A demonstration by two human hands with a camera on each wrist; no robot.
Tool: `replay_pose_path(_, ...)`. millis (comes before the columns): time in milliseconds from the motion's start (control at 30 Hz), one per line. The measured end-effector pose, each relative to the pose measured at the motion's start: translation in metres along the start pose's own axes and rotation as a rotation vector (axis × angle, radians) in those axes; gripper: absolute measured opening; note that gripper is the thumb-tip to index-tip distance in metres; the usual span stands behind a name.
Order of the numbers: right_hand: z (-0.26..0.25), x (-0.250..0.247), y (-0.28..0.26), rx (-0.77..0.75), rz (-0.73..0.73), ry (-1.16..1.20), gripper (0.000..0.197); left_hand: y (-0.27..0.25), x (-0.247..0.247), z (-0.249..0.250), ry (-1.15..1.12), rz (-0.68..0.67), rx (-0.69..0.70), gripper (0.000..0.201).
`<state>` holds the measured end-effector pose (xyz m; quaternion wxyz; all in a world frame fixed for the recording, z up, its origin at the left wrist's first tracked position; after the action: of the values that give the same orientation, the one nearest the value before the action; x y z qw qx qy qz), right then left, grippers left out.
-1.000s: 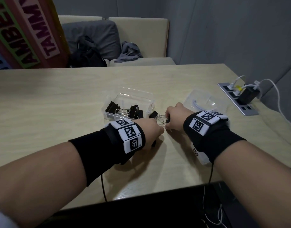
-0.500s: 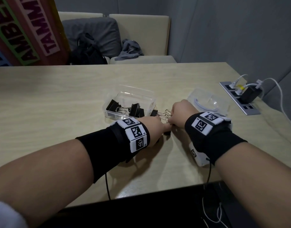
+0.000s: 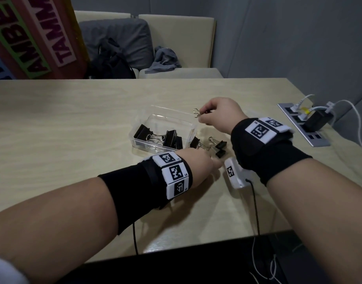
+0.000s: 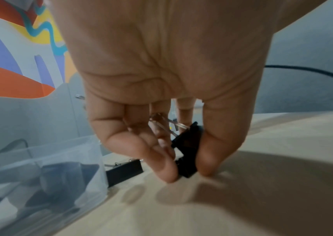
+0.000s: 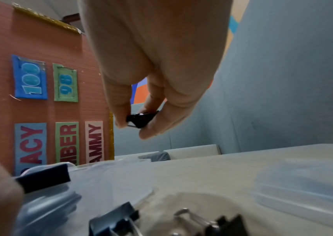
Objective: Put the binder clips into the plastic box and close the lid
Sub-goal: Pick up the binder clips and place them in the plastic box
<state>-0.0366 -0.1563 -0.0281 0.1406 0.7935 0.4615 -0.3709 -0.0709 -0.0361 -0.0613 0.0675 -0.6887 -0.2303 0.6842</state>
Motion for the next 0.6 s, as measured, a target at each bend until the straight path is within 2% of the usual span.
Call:
replay_pose_path(100,-0.011,0.017,0.005,-0.024,-0.055,-0.015,0.024,0.001,-0.003,0.002,0.041,-0.063,-0.032,0.054)
replay_pose_path(233,-0.014,0.031,0.011,0.004,-0.078,0.018,0.052,0.004,0.003,0.0,0.033,-0.051,-0.024,0.052)
replay_pose_path(367,-0.019,0.026,0.009,-0.041,-0.063,-0.002,0.043,0.001,0.002,-0.006,-0.001,-0.054,-0.009,0.048)
replay_pose_path(433,-0.017,0.016,0.007,-0.046,-0.01,-0.005,0.036,-0.003,-0.005,-0.011,-0.075,0.027,-0.013,0.036)
replay_pose_path(500,-0.009,0.004,0.006,-0.014,0.051,0.0,0.032,-0.008,-0.018,-0.023,-0.204,0.164,-0.047,0.028)
replay_pose_path(600,0.01,-0.014,0.004,0.062,0.103,-0.137,0.028,-0.017,-0.039,-0.051,-0.393,0.351,-0.191,0.027)
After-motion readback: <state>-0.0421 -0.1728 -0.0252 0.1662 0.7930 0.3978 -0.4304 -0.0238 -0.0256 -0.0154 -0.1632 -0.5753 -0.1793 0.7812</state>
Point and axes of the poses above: each hand's wrist, its own y-axis towards the middle knuckle, its own x-axis out of the palm, z = x × y, the point moved 2 cm from there along y, towards the middle knuckle, and after that the axes turned 8 degrees about x, right-handed, at the moved point
